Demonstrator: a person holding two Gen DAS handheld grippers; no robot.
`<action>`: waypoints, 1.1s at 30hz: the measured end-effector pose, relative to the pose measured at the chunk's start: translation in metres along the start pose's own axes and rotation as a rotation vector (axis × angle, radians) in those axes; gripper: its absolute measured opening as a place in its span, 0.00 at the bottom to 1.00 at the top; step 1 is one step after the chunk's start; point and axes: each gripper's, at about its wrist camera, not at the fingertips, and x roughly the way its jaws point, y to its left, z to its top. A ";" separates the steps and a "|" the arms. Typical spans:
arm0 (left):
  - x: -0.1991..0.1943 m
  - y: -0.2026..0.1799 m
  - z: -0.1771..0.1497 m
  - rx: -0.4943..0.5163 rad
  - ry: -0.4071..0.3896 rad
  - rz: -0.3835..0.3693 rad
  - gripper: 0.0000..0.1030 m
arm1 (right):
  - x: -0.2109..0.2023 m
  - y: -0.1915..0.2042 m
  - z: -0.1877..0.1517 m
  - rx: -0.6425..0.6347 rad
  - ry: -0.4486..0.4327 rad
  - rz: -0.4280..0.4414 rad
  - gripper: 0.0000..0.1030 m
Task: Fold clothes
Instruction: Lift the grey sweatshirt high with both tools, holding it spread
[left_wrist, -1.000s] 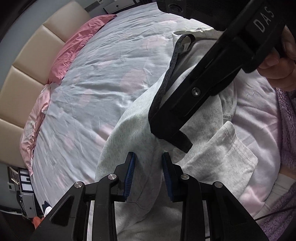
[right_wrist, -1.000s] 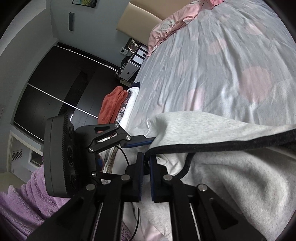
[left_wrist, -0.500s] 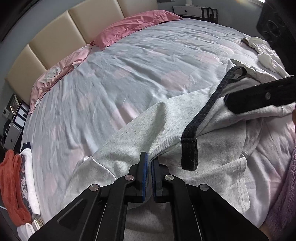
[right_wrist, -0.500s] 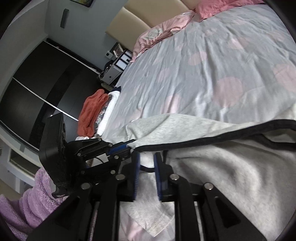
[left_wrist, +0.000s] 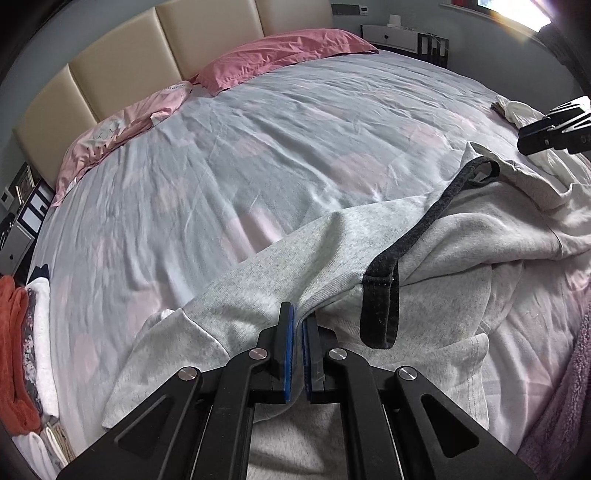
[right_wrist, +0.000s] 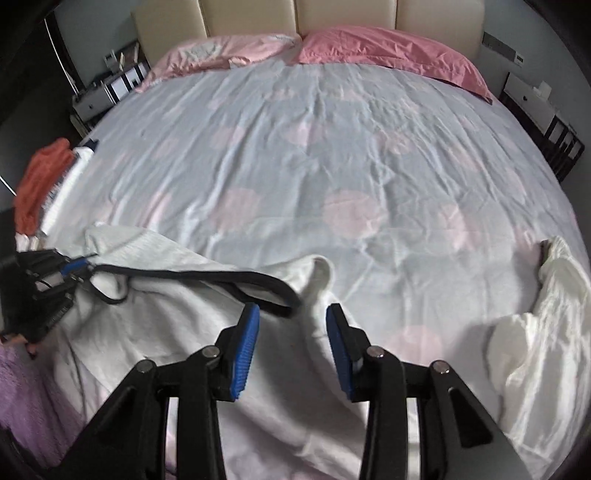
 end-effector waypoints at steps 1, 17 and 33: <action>0.001 0.001 0.000 -0.003 0.003 -0.004 0.05 | 0.005 -0.005 0.002 -0.024 0.033 -0.029 0.31; 0.003 0.023 0.003 -0.086 -0.006 -0.083 0.05 | 0.040 -0.015 0.010 -0.012 0.121 -0.087 0.05; -0.152 0.071 0.021 -0.225 -0.255 -0.179 0.04 | -0.123 0.020 0.025 -0.079 -0.261 -0.456 0.03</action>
